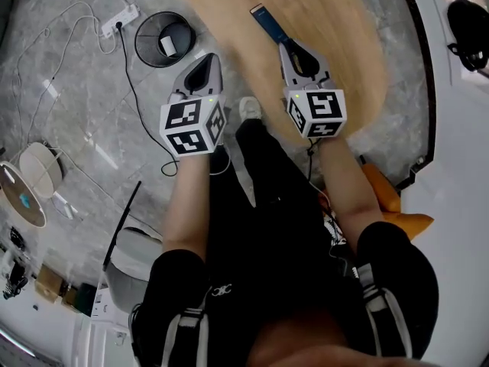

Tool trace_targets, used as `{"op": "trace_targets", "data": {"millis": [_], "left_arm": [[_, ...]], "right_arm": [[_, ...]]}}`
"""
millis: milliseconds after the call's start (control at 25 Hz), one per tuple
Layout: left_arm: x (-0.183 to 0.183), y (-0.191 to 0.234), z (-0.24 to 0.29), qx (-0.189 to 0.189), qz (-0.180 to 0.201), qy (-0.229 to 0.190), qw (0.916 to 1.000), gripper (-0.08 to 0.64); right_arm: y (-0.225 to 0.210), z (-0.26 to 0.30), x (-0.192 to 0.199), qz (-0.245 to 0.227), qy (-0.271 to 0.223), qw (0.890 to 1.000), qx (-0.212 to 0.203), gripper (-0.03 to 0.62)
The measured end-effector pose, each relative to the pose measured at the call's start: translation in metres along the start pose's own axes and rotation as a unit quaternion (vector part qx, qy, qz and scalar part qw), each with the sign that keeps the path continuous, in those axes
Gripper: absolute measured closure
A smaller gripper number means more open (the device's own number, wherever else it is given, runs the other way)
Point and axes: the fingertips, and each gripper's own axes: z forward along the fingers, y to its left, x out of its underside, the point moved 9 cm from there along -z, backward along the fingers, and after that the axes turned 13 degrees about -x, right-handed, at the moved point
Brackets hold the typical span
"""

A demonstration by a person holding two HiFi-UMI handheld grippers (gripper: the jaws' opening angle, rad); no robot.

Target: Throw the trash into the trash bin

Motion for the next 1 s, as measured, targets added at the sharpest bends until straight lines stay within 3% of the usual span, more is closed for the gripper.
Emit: {"op": "trace_targets", "data": {"millis": [80, 240, 400, 560, 1000], "left_arm": [[0.003, -0.008, 0.005, 0.0, -0.001, 0.004, 1.0, 0.548], [0.01, -0.017, 0.013, -0.006, 0.006, 0.015, 0.9999, 0.548], [0.017, -0.018, 0.024, -0.017, 0.022, 0.025, 0.9993, 0.548], [0.026, -0.012, 0.033, -0.021, 0.002, 0.036, 0.9991, 0.548], [0.04, 0.02, 0.043, -0.041, -0.014, 0.052, 0.9977, 0.548]], "right_arm": [[-0.013, 0.004, 0.011, 0.0, 0.019, 1.0, -0.016, 0.468], [-0.033, 0.018, 0.028, -0.004, 0.057, 0.998, -0.026, 0.418], [-0.049, 0.047, 0.046, -0.011, 0.102, 0.994, -0.05, 0.393], [-0.063, 0.078, 0.065, -0.014, 0.155, 0.986, -0.066, 0.382], [-0.085, 0.129, 0.102, 0.02, 0.263, 0.963, -0.064, 0.373]]}}
